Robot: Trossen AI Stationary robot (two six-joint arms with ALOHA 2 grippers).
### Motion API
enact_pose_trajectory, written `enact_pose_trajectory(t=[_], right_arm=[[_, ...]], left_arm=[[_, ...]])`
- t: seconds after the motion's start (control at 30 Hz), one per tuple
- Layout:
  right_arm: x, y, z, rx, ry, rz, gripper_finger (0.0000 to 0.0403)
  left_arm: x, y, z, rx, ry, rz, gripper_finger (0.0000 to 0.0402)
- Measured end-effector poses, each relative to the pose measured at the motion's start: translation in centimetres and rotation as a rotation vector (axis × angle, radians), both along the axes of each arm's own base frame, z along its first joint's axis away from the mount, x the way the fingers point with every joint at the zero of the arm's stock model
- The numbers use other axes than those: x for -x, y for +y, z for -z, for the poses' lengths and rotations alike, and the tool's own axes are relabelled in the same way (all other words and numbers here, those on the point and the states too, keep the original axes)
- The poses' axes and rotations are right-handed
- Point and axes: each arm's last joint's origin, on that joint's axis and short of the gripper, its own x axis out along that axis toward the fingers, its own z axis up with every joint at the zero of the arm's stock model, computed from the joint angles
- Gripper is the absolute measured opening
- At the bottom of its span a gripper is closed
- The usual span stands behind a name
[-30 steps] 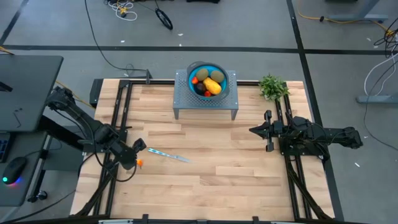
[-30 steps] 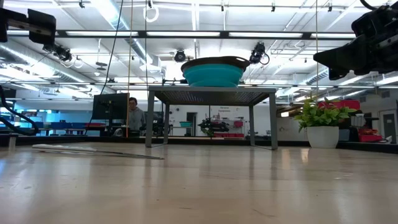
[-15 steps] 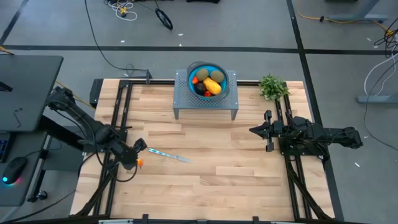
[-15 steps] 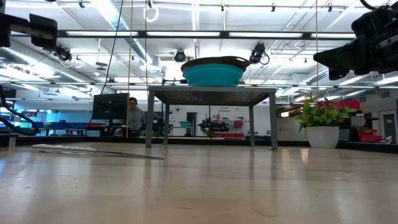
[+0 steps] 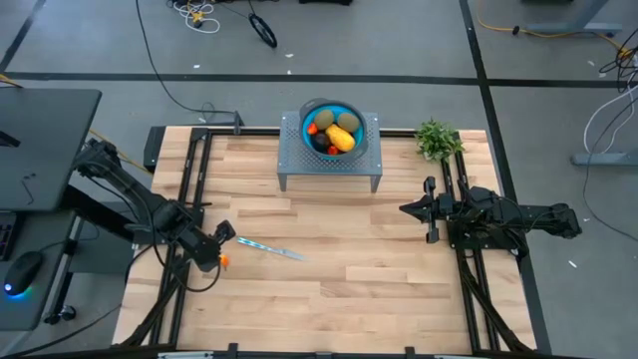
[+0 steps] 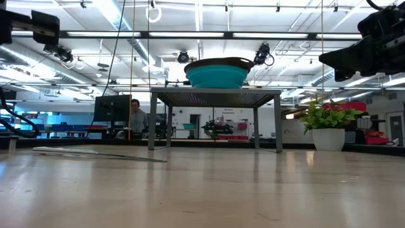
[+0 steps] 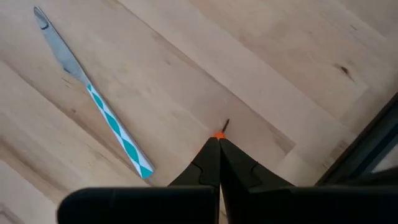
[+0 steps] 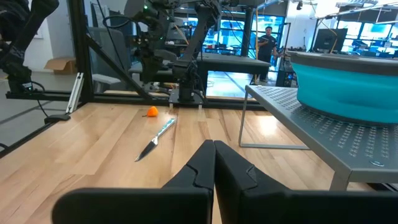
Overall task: Pick & Place Fruit
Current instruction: Put the peach into the blue bin
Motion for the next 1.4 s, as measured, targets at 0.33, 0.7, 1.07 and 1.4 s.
enact_pose_trajectory(t=[0.33, 0.7, 1.07, 1.4], right_arm=[[0.0, 0.0, 0.0, 0.0, 0.0, 0.0, 0.0007], [0.0, 0.0, 0.0, 0.0, -0.001, 0.0, 0.0007], [0.0, 0.0, 0.0, 0.0, -0.001, 0.0, 0.0007], [0.0, 0.0, 0.0, 0.0, 0.0, 0.0, 0.0007]], left_arm=[[0.1, 0.1, -2.0, -0.041, -0.031, 0.062, 0.0001], [-0.7, -0.3, -0.8, -0.193, 0.004, 0.252, 0.0001], [-0.8, -0.5, -0.6, -0.194, 0.015, 0.284, 0.0001], [-0.7, -0.7, -0.5, -0.172, 0.035, 0.353, 0.0002]])
